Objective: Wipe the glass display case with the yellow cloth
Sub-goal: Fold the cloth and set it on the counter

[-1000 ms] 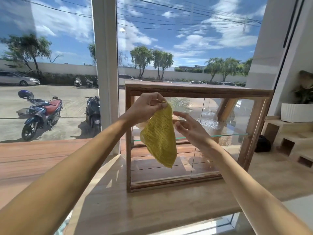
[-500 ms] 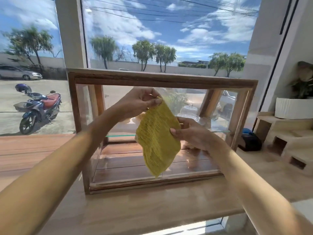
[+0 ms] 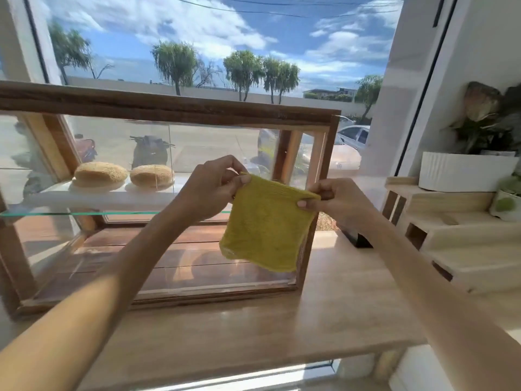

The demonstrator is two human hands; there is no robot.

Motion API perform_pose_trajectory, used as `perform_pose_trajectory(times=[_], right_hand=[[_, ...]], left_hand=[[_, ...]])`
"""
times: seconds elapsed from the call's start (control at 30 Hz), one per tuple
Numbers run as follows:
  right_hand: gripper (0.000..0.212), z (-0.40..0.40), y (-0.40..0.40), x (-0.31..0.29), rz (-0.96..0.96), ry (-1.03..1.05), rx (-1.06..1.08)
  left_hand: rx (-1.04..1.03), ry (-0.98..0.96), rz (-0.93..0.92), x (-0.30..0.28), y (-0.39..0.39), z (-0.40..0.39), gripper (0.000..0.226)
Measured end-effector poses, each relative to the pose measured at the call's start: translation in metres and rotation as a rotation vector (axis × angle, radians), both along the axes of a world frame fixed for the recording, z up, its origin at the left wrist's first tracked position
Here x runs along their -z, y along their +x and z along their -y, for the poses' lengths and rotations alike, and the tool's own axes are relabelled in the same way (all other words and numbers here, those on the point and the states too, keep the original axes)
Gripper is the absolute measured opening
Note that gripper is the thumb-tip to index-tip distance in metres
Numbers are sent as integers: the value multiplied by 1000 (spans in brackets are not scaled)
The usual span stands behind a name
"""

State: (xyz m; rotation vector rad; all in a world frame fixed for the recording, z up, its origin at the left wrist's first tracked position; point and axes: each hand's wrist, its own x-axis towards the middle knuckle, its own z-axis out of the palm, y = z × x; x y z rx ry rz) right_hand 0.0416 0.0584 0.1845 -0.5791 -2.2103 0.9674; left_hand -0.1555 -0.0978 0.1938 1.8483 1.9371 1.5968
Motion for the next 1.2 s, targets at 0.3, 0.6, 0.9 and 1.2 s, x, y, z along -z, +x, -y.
perform_pose_trajectory(times=[0.3, 0.6, 0.9, 1.2], right_hand=[[9, -67, 120, 53, -68, -191, 52], [49, -102, 203, 124, 110, -377, -4], [13, -160, 165, 185, 208, -471, 203], [14, -184, 130, 196, 252, -320, 342]], left_hand=[[12, 24, 207, 87, 120, -66, 18], [128, -259, 597, 164, 206, -96, 13], [-143, -453, 499, 216, 187, -174, 11], [-279, -463, 229, 215, 164, -203, 20]])
